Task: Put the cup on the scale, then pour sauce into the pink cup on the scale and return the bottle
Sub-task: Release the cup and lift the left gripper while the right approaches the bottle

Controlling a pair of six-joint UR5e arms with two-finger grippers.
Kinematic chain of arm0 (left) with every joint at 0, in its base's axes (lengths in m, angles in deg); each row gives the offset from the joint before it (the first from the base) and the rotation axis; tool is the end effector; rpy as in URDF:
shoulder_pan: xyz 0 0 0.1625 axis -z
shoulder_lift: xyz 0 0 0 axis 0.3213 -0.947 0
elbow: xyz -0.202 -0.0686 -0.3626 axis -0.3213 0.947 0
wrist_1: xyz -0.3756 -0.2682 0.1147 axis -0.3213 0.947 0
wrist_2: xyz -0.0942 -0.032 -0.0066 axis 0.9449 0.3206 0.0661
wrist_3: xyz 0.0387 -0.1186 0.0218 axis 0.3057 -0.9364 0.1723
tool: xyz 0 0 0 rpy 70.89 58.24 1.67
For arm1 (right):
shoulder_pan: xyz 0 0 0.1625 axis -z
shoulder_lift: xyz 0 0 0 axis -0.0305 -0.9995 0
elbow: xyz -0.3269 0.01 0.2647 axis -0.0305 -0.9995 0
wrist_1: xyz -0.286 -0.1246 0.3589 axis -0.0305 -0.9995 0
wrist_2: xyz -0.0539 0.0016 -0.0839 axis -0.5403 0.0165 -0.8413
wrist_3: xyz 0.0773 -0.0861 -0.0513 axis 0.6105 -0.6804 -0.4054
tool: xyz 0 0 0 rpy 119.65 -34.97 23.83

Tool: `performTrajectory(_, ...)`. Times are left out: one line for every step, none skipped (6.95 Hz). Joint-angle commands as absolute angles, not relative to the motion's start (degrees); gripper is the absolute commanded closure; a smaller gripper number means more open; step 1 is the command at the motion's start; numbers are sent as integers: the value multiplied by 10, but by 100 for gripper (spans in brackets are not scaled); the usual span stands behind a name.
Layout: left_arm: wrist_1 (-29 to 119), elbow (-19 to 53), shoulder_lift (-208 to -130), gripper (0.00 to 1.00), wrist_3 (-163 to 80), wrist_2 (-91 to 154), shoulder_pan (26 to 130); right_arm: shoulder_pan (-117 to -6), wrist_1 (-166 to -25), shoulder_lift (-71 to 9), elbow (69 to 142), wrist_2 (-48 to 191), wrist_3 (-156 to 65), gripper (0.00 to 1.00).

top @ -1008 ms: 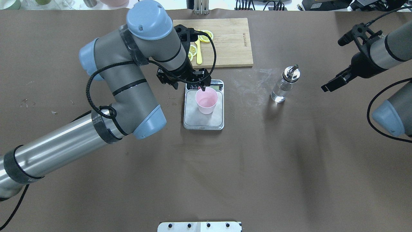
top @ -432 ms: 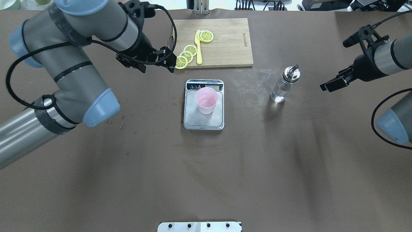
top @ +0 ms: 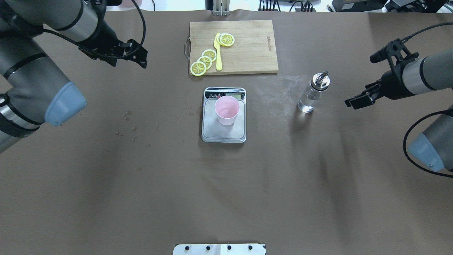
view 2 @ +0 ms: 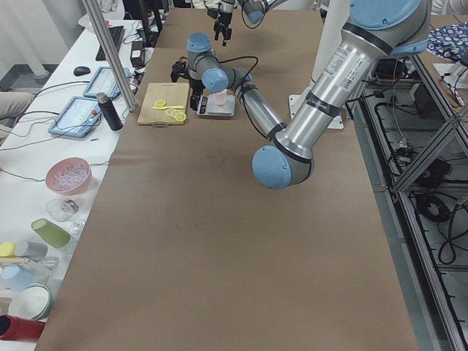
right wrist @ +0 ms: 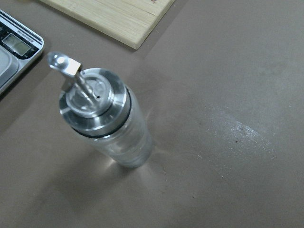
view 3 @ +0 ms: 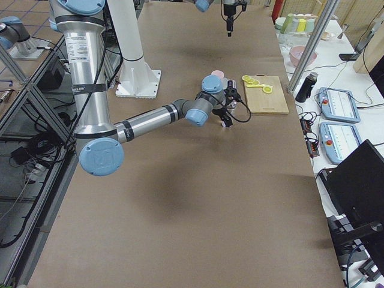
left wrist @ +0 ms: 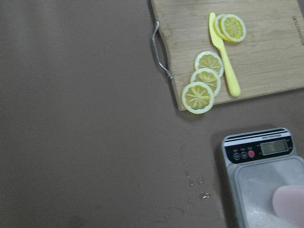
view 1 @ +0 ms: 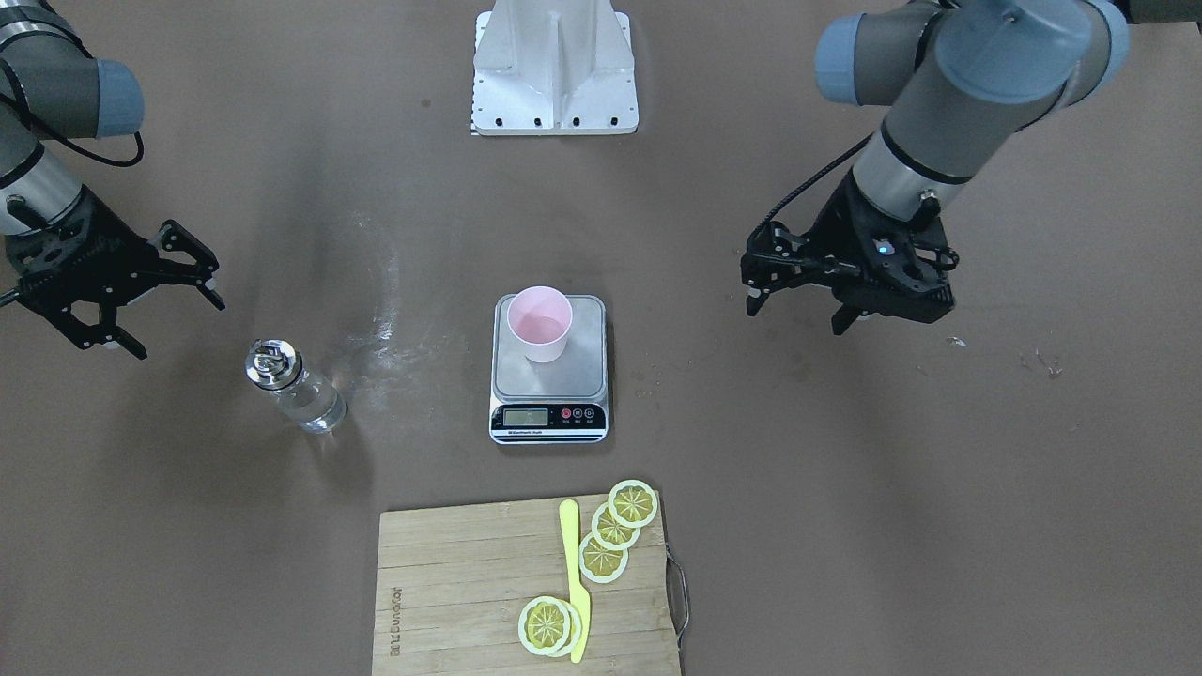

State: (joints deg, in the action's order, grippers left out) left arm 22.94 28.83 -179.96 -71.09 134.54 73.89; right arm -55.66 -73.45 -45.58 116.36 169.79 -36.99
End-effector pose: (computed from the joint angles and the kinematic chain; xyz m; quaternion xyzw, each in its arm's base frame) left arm 0.3434 -0.6008 0.2077 0.1246 0.4569 0.0462 0.8795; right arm -0.3091 -0.5390 0.4146 0.2596 -0.4300 -0.2065 0.8397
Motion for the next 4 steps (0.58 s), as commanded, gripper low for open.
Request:
performTrajectory(225,302,-1752,3,-653,1347,780,-522,-724,-458,1163,1672,-348,0)
performTrajectory(224,302,-1741,3,-631,1347,794,-503,-723,-453,1165,1652,-326,0)
performTrajectory(224,302,-1726,3,-590,1348,804,-477,-722,-450,1166,1623,-313,0)
performTrajectory(222,302,-1723,3,-582,1347,813,-472,-717,-445,1166,1615,-312,0)
